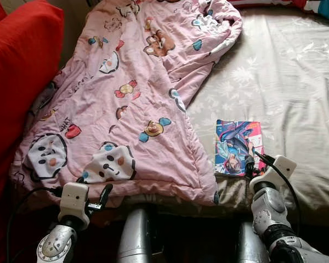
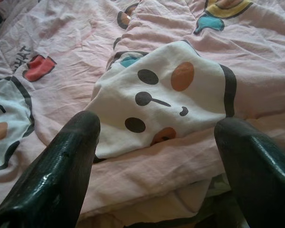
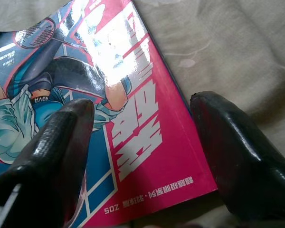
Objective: Clean up the room
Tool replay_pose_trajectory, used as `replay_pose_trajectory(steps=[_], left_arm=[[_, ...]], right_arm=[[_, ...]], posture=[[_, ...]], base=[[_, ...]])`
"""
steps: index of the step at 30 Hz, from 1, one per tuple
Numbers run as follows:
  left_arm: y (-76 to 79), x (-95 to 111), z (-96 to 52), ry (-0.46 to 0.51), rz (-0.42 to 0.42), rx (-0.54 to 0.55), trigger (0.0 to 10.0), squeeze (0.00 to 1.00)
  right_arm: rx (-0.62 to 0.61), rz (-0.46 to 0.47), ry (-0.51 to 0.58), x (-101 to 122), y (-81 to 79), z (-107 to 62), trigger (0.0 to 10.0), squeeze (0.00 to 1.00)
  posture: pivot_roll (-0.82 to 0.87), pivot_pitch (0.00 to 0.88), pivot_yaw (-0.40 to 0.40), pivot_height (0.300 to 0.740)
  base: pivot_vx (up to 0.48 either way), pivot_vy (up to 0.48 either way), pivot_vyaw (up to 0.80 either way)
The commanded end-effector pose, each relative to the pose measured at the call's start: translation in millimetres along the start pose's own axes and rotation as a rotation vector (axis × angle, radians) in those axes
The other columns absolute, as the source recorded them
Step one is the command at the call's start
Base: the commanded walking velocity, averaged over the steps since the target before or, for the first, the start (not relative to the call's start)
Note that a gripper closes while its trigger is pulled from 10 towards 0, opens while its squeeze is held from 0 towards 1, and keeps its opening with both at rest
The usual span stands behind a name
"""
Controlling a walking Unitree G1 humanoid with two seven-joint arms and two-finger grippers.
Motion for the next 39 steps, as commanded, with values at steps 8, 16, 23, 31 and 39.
replay_pose_trajectory(steps=[8, 16, 23, 31, 39], left_arm=[[-7.4, -2.5, -6.3, -0.031, 0.021, 0.018, 10.0, 0.00], [-7.1, -2.2, -6.1, -0.036, 0.027, 0.014, 10.0, 0.00], [-8.1, -1.5, -8.0, -0.039, 0.037, 0.011, 10.0, 0.00], [-9.2, -1.6, -9.4, -0.042, 0.042, 0.012, 10.0, 0.00], [-9.0, -1.5, -8.8, -0.043, 0.046, 0.010, 10.0, 0.00]], right_arm=[[-0.054, 0.055, -0.063, -28.4, 15.1, -15.5, 10.0, 0.00], [-0.016, 0.095, -0.095, -39.1, 11.2, -20.5, 10.0, 0.00], [0.137, 0.317, -0.178, -57.2, -17.3, -26.5, 10.0, 0.00], [0.138, 0.447, -0.250, -77.8, -17.1, -38.8, 10.0, 0.00], [0.151, 0.497, -0.250, -79.5, -17.1, -40.5, 7.6, 0.00]], posture=[[0.09, 0.234, 0.188, 0.576], [0.10, 0.228, 0.192, 0.576], [0.11, 0.232, 0.196, 0.576], [0.12, 0.233, 0.202, 0.576], [0.12, 0.231, 0.203, 0.576]], base=[[0.000, 0.000, 0.00], [0.000, 0.000, 0.00], [0.000, 0.000, 0.00], [0.000, 0.000, 0.00], [0.000, 0.000, 0.00]])
Point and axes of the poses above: a point about 5 cm out from each wrist's last joint towards the gripper, its own z axis pointing out of the wrist towards the gripper, its own x axis along the axis of the wrist's last joint, y = z × x, the point moved 1 cm from there along z, pointing out of the wrist towards the gripper, and after that the axes turned 4 degrees about -z, right-handed, at the moved point
